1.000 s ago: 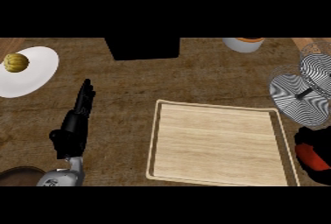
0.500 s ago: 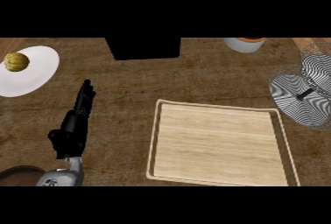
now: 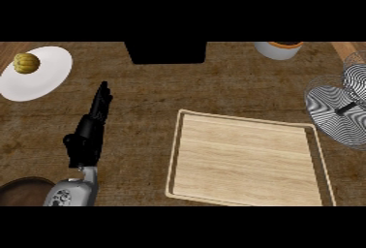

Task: Pick the bell pepper from the tray and place it in the tiered basket

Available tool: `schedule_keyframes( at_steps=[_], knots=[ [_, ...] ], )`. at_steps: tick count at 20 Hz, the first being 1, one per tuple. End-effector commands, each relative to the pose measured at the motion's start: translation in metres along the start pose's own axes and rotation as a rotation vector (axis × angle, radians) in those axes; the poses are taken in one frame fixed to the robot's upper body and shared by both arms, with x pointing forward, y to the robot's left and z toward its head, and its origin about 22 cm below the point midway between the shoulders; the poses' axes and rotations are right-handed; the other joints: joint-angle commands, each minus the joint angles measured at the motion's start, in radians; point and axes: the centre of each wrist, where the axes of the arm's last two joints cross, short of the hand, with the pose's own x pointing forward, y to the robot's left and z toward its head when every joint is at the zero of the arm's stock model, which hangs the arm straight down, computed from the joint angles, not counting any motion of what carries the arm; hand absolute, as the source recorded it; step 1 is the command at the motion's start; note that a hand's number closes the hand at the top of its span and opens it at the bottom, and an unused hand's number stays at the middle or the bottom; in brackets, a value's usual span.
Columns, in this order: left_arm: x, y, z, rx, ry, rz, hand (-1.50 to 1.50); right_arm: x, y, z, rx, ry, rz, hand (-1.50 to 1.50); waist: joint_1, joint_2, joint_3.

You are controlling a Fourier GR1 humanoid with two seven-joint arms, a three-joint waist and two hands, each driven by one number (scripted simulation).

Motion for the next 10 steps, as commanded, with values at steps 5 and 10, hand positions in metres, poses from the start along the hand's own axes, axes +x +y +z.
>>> schedule_keyframes(
  at_steps=[5, 10],
  knots=[
    [-0.006, -0.010, 0.001, -0.030, -0.015, 0.026, 0.00, 0.000, -0.032, -0.026, -0.003, 0.037, -0.140, 1.50, 0.033, 0.007, 0.001],
    [-0.012, -0.016, -0.002, -0.009, -0.028, 0.001, 0.00, 0.009, -0.018, -0.051, -0.049, 0.067, -0.135, 1.50, 0.032, 0.008, 0.001]
  ],
)
